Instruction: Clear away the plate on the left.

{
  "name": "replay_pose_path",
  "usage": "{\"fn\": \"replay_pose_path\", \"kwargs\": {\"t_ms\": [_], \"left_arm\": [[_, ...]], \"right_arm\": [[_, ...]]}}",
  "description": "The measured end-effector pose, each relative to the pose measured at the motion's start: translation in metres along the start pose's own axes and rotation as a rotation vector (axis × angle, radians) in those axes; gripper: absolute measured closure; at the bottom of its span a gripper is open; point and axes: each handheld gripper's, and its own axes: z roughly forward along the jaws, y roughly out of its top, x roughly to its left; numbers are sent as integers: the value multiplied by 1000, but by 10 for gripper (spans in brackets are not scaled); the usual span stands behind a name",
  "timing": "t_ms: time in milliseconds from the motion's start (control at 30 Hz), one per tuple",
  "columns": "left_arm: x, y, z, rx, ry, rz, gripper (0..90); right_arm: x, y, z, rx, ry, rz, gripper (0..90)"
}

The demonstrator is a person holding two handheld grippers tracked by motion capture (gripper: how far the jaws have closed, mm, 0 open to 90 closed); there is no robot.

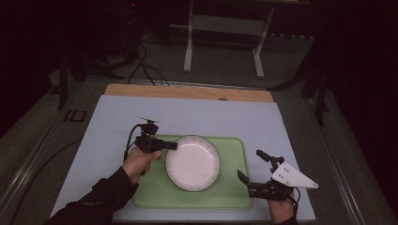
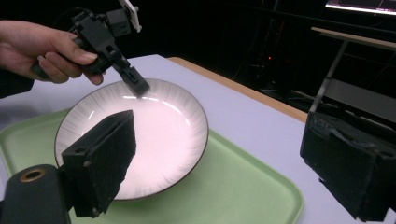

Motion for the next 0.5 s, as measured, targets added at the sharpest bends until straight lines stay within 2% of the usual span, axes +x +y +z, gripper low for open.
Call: {"fn": "replay_pose_path", "kwargs": {"t_ms": [267, 500], "left_arm": [[7, -4, 14, 35, 1, -25, 821], [15, -6, 20, 29, -1, -49, 825]], "right_arm": [[0, 0, 0, 2, -1, -2, 103], [0, 0, 1, 6, 0, -3, 103]]}}
